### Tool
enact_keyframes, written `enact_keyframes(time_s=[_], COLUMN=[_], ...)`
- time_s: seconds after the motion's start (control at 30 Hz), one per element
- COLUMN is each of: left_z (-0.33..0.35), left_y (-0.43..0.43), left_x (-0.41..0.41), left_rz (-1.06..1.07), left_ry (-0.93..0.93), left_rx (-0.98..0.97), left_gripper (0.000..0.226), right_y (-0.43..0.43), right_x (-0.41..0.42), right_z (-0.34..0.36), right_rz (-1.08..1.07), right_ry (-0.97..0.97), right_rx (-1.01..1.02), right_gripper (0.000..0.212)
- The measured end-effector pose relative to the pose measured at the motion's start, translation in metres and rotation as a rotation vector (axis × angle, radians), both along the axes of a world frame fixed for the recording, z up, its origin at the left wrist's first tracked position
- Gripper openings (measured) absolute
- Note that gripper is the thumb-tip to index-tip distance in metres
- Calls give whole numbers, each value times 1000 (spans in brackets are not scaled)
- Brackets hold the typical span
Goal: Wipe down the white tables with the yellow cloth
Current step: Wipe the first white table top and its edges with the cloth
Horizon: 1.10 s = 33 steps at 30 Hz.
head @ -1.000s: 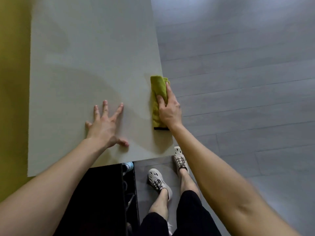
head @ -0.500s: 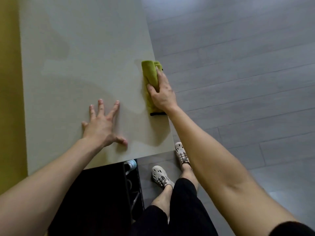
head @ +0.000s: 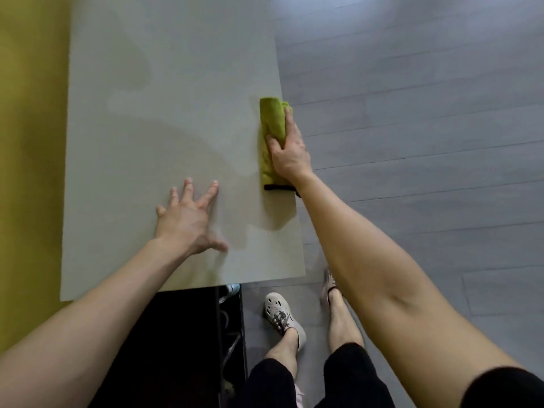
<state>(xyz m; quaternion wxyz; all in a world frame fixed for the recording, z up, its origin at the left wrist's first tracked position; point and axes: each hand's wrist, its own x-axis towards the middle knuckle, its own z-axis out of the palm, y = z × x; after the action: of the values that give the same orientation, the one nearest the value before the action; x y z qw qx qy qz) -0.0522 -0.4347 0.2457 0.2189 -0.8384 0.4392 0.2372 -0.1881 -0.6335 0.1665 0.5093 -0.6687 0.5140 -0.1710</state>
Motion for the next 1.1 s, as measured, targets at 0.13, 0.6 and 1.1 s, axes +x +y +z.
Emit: enact_keyframes(time_s=[0.13,0.6,1.1], left_z=[1,-101,-107], left_y=[-47,-168,-163], left_x=[10,29,33], left_rz=[-95,-180,-177], left_ry=[-86,-88,-45], left_rx=[-377,-800,-884], left_gripper=[50,61,68], right_y=[67,-70,-159], right_x=[-46,41,89], right_z=[-5,-32,-31], right_rz=[-50,-19,11], right_ry=[-106,-211,-250], right_rx=[-17,25,49], right_gripper=[79,81,80])
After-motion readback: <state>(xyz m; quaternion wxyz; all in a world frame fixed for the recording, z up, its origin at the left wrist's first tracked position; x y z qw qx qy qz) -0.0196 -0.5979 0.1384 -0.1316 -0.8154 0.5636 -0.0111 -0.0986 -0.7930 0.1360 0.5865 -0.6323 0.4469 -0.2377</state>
